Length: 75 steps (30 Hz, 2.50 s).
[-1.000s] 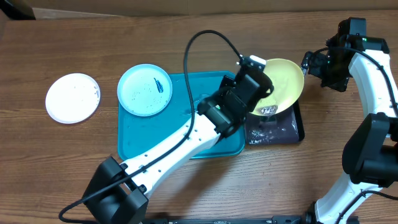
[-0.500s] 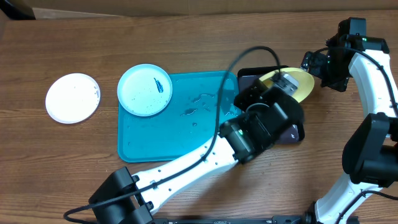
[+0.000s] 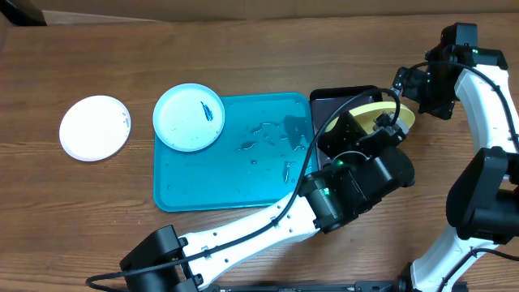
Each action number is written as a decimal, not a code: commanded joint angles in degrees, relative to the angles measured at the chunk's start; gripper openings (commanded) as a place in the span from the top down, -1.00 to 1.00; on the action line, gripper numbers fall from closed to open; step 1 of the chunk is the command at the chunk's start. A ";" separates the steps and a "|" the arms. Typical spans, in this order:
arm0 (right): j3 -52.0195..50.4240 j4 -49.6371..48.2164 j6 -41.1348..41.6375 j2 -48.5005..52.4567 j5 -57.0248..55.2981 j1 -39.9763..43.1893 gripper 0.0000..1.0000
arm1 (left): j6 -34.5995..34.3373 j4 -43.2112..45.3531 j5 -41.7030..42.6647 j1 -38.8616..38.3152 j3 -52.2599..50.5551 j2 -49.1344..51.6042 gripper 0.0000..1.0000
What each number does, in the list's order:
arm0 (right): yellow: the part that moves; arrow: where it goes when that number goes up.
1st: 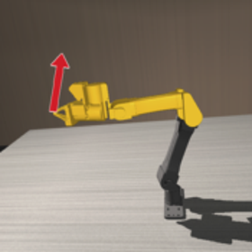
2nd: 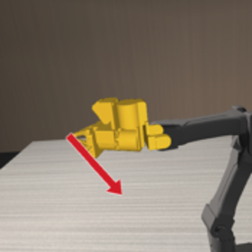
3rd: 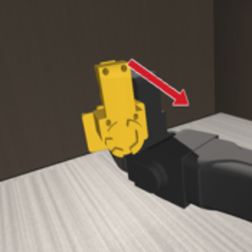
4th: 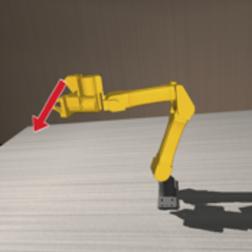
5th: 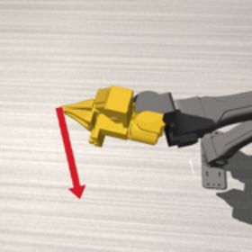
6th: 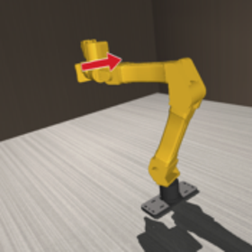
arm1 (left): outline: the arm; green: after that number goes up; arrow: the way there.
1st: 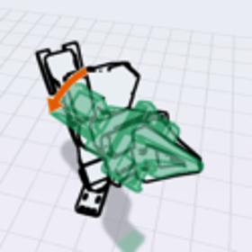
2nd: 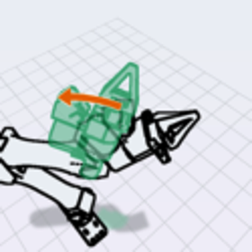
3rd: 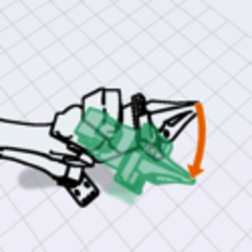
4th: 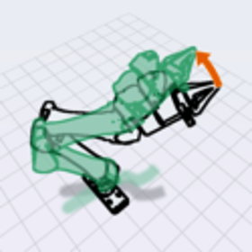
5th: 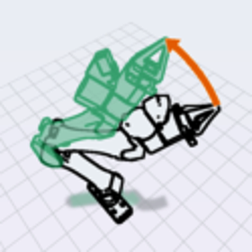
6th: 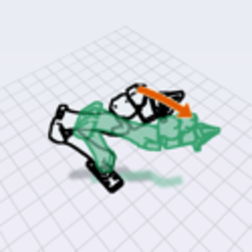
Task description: Clean dirty plates on tray and stack at the side
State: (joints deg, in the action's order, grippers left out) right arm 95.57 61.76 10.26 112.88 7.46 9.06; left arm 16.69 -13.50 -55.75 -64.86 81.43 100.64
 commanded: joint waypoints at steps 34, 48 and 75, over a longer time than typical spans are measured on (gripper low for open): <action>0.83 -0.17 0.02 -0.90 0.09 0.02 -1.00 | -33.97 -20.90 45.81 25.42 1.36 0.07 0.91; 0.83 -0.17 0.02 -0.90 0.09 0.02 -1.00 | -41.00 -33.94 90.49 80.50 1.33 0.09 0.92; 0.83 -0.17 0.02 -0.90 0.09 0.02 -1.00 | -43.74 -35.89 57.42 109.09 0.04 4.37 0.92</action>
State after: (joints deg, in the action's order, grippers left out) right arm 95.57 61.73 10.26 112.88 7.49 9.02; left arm -25.82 -50.46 2.63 45.41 81.89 101.93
